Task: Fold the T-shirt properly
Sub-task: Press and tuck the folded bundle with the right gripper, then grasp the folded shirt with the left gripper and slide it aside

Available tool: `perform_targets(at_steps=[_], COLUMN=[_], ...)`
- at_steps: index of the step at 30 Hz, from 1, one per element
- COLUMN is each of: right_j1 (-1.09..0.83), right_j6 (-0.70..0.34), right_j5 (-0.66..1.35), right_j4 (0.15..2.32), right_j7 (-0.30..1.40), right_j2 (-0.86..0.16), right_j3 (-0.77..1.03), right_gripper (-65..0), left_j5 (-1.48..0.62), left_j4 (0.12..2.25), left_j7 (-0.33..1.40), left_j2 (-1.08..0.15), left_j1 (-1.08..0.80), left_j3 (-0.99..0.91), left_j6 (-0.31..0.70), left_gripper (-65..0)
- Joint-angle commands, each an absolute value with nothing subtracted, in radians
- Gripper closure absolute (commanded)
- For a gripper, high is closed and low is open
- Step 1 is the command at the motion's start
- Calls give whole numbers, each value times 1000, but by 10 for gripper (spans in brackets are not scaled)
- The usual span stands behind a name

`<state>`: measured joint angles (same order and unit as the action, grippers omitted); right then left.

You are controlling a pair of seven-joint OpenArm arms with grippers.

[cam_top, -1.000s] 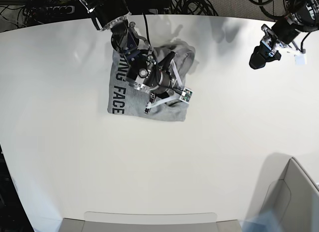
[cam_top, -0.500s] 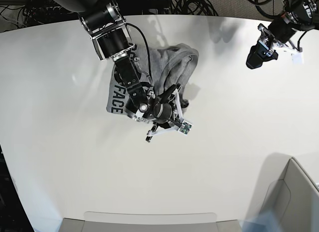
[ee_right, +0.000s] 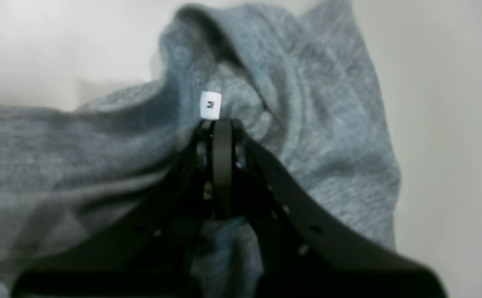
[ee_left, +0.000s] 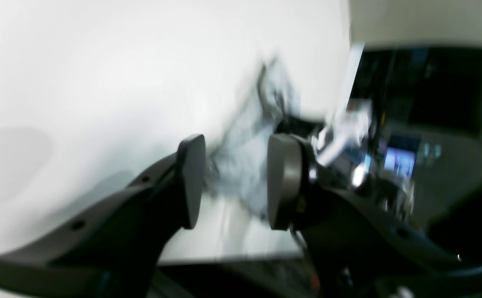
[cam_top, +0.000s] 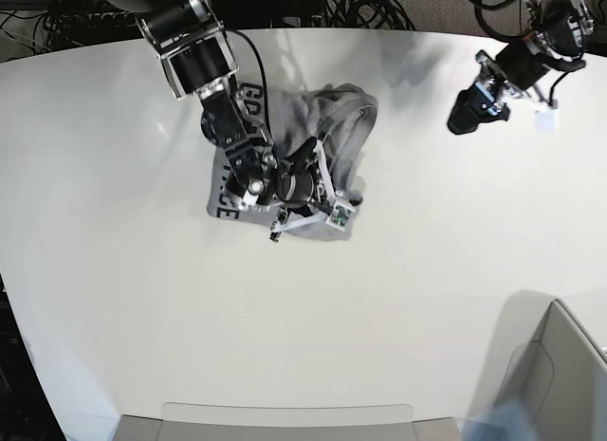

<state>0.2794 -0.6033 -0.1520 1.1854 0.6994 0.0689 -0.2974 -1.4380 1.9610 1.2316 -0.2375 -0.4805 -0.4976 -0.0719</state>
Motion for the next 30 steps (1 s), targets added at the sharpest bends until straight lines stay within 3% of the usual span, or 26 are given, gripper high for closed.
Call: perform_targets(at_steps=[1, 6, 10, 13, 16, 21, 24, 28, 30], right_j1=[325, 403, 400, 372, 377, 372, 340, 285, 259], right_j6=[-601, -601, -596, -545, -538, -538, -538, -558, -631], right_j5=[-162, -162, -162, -166, -168, -163, -163, -163, -163], right_j4=[1135, 1078, 1268, 1386, 1397, 1331, 1293, 1288, 1294], right_j7=[667, 553, 559, 561, 630, 727, 728, 723, 728], right_j2=[93, 150, 153, 136, 76, -61, -111, -128, -125], right_j3=[-292, -291, -282, -173, -65, -53, -56, -61, -61], right_gripper=[0, 0, 0, 0, 0, 0, 0, 0, 0], left_j5=[-1484, -1484, -1483, -1395, -1282, -980, -826, -773, -771], left_j4=[1988, 1992, 1997, 2031, 2032, 2026, 2006, 1923, 1883], left_j7=[1250, 1242, 1242, 1241, 1221, 1132, 1099, 1089, 1087], left_j2=[-243, -242, -237, -237, -237, -237, -237, -237, -243], left_j1=[-458, -398, -371, -340, -274, -168, -133, -117, -116], left_j3=[-466, -364, -323, -231, -68, 286, 456, 498, 496], left_j6=[-110, -199, -220, -220, -220, -226, -289, -346, -352], left_gripper=[-243, -243, -243, -242, -222, -163, -162, -162, -162])
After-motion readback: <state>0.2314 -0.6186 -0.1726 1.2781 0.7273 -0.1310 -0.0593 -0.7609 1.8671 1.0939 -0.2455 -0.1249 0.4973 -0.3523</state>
